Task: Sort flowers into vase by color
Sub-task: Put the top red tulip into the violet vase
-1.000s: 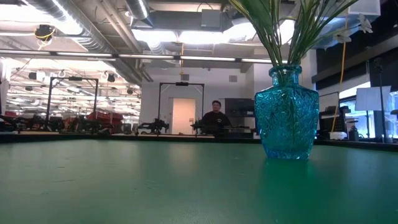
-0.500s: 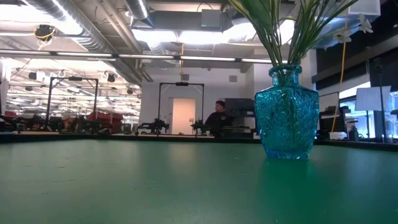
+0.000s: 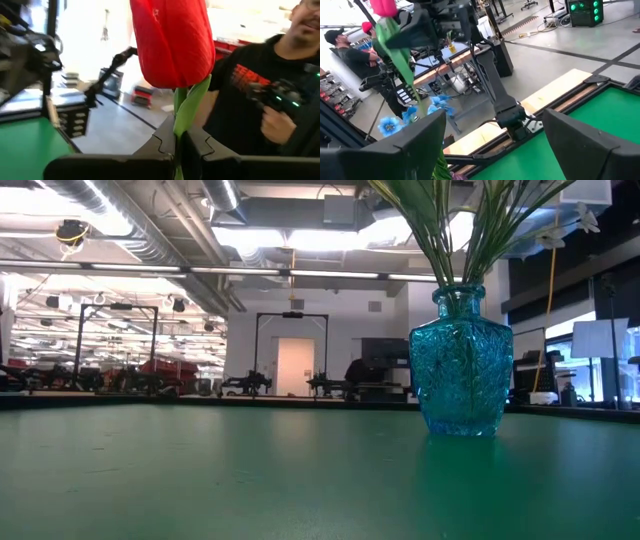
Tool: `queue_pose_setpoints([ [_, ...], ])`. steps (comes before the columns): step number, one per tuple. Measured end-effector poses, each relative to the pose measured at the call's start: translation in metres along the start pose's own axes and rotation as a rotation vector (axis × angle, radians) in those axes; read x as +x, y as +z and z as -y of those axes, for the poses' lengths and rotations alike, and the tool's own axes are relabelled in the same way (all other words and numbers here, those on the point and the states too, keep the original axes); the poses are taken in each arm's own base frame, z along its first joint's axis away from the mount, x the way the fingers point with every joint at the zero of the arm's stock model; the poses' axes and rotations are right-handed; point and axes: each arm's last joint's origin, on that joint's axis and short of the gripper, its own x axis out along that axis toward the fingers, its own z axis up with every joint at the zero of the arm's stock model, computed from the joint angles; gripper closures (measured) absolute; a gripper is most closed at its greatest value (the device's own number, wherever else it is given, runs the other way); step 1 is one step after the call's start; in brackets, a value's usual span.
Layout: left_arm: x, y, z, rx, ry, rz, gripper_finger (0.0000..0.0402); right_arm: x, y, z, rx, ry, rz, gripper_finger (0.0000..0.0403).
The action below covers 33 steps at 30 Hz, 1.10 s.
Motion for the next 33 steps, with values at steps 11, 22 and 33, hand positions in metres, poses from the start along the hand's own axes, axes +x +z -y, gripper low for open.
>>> queue_pose_setpoints([
  [11, -0.011, -0.05, -0.01, -0.096, 0.041, 0.118, 0.04, 0.0, -0.003, 0.002, -0.019, -0.019, -0.029, 0.0072],
  [22, -0.011, -0.069, -0.015, -0.118, -0.014, 0.11, 0.04, 0.0, -0.003, 0.003, -0.019, -0.02, -0.03, 0.0072],
  [33, -0.031, -0.031, 0.011, 0.009, 0.008, 0.171, 0.04, 0.001, -0.002, 0.004, -0.019, -0.036, -0.018, 0.0072],
])
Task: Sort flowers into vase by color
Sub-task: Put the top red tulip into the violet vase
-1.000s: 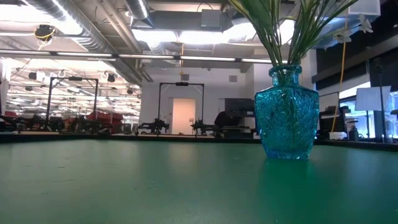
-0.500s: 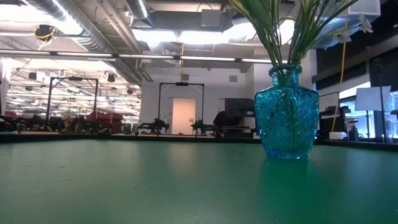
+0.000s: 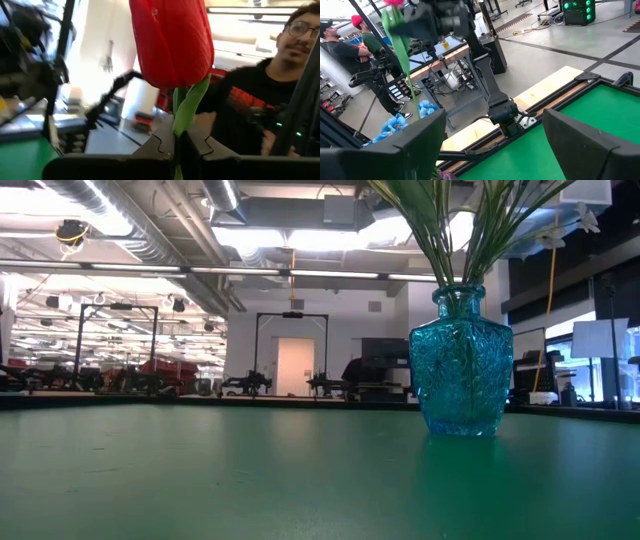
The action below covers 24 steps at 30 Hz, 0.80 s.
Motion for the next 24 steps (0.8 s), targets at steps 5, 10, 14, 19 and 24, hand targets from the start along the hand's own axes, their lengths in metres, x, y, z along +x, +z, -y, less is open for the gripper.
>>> queue_pose_setpoints([
  [5, -0.012, 0.027, 0.017, 0.115, 0.048, 0.115, 0.04, 0.0, 0.0, 0.0, 0.001, -0.001, 0.002, 0.0072],
  [10, -0.026, 0.048, 0.032, 0.2, 0.116, 0.216, 0.04, 0.0, 0.0, -0.001, 0.002, 0.001, 0.003, 0.0072],
  [14, -0.037, 0.057, 0.04, 0.291, 0.236, 0.253, 0.04, 0.0, 0.0, -0.001, 0.001, 0.001, 0.003, 0.0072],
  [19, -0.039, 0.043, 0.029, 0.298, 0.46, 0.125, 0.04, -0.001, 0.0, -0.001, 0.001, 0.003, 0.001, 0.0072],
  [24, -0.017, 0.01, 0.002, 0.103, 0.44, -0.039, 0.04, -0.001, -0.002, 0.0, -0.009, -0.005, -0.013, 0.0072],
])
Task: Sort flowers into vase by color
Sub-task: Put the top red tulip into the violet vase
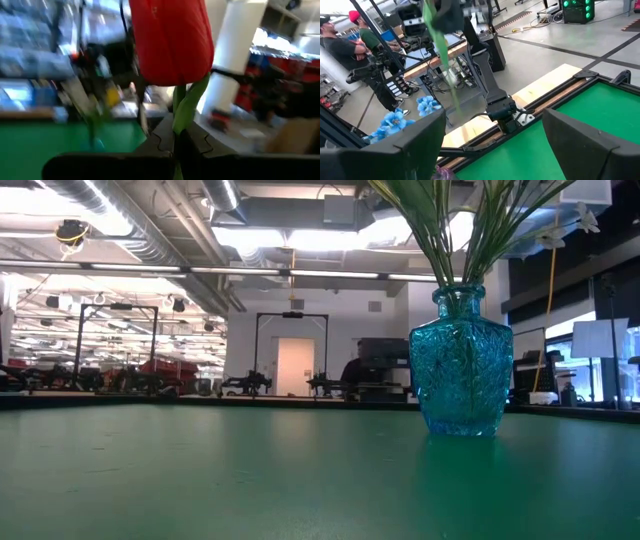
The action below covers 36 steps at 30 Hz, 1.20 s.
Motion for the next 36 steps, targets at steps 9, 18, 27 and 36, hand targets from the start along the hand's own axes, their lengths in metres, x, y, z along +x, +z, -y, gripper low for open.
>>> queue_pose_setpoints([
  [9, 0.031, -0.034, -0.006, -0.23, -0.213, -0.168, 0.04, 0.0, -0.004, 0.003, -0.025, -0.022, -0.035, 0.0072],
  [18, 0.032, -0.028, -0.003, -0.272, -0.289, -0.119, 0.04, 0.0, -0.004, 0.003, -0.029, -0.025, -0.04, 0.0072],
  [27, 0.054, -0.047, -0.01, -0.257, -0.347, -0.087, 0.04, 0.0, -0.005, 0.003, -0.034, -0.028, -0.046, 0.0072],
  [36, 0.06, -0.055, -0.012, -0.202, -0.391, -0.085, 0.04, 0.001, -0.007, 0.006, -0.05, -0.049, -0.067, 0.0072],
])
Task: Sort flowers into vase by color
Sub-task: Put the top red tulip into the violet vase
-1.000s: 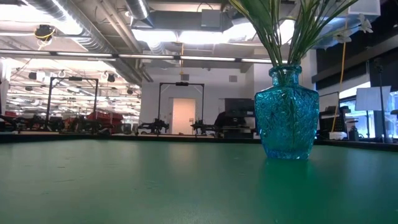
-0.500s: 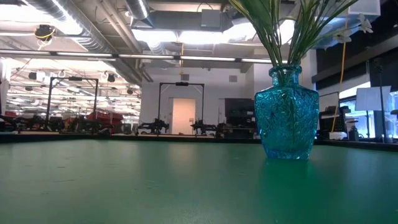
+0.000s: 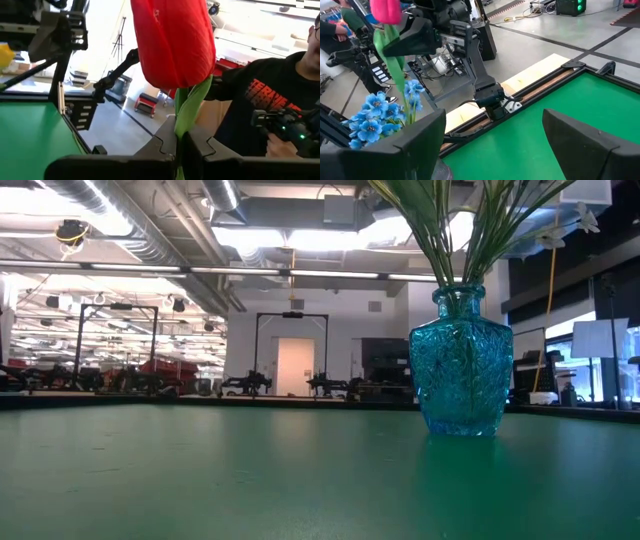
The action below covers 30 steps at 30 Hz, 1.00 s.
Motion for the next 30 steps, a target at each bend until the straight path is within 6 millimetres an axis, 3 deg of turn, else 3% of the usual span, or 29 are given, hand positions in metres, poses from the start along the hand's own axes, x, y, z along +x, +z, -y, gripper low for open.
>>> queue_pose_setpoints([
  [9, -0.008, 0.0, 0.007, 0.041, -0.062, 0.02, 0.04, 0.008, 0.006, 0.011, 0.098, -0.006, -0.009, 0.0072],
  [23, -0.008, -0.037, -0.005, 0.0, -0.217, -0.066, 0.0399, 0.014, 0.012, 0.023, 0.139, -0.037, -0.001, 0.0072],
  [30, -0.009, -0.026, 0.002, 0.033, -0.274, -0.064, 0.0399, 0.019, 0.016, 0.03, 0.144, -0.055, 0.008, 0.0072],
])
